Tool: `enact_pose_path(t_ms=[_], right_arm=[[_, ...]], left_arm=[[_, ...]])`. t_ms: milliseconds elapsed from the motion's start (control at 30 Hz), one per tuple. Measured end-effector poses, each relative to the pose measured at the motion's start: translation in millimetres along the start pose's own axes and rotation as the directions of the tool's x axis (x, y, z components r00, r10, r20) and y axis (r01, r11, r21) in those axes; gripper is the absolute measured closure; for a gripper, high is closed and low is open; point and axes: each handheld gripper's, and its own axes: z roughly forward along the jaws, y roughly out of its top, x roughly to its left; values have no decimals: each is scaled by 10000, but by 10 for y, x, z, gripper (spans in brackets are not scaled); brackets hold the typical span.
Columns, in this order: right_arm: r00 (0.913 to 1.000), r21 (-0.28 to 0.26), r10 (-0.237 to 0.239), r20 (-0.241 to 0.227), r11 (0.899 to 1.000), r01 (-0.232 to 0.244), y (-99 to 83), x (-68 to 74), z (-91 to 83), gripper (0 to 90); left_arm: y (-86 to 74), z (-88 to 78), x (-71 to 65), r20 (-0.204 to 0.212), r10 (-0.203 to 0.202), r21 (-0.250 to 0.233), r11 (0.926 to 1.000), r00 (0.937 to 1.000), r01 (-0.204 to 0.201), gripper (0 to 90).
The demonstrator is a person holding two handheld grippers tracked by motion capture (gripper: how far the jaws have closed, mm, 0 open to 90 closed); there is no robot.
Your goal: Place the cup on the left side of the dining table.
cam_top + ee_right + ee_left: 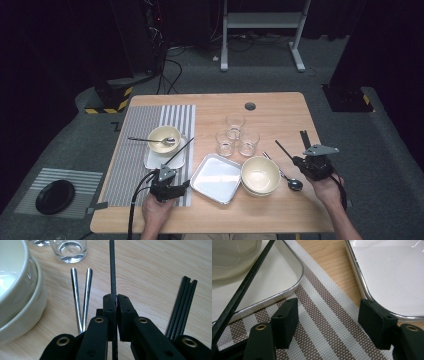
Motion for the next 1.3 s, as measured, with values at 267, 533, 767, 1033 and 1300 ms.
enact_pose_path(t_ms=[267,533,767,1033,1300], right_arm=[[9998,-35,115,-158,9999,-115,-20,26,-91,860],[9999,25,-19,-119,10000,20,-21,64,-165,860],[9998,-58,-171,-140,9998,170,-19,93,-230,860],[9990,-129,-403,-218,9991,400,5,130,-284,860],[9975,-175,-604,-379,9981,598,58,187,-340,860]], left_arm=[[1,-1,0,6,13,18,10000,10000,-13,331],[1,1,-3,42,27,32,10000,10000,-27,330],[6,-2,10,35,290,67,9996,9996,-290,330],[6,-2,11,42,286,67,9996,9996,-286,329],[6,-3,11,48,278,66,9996,9996,-278,329]])
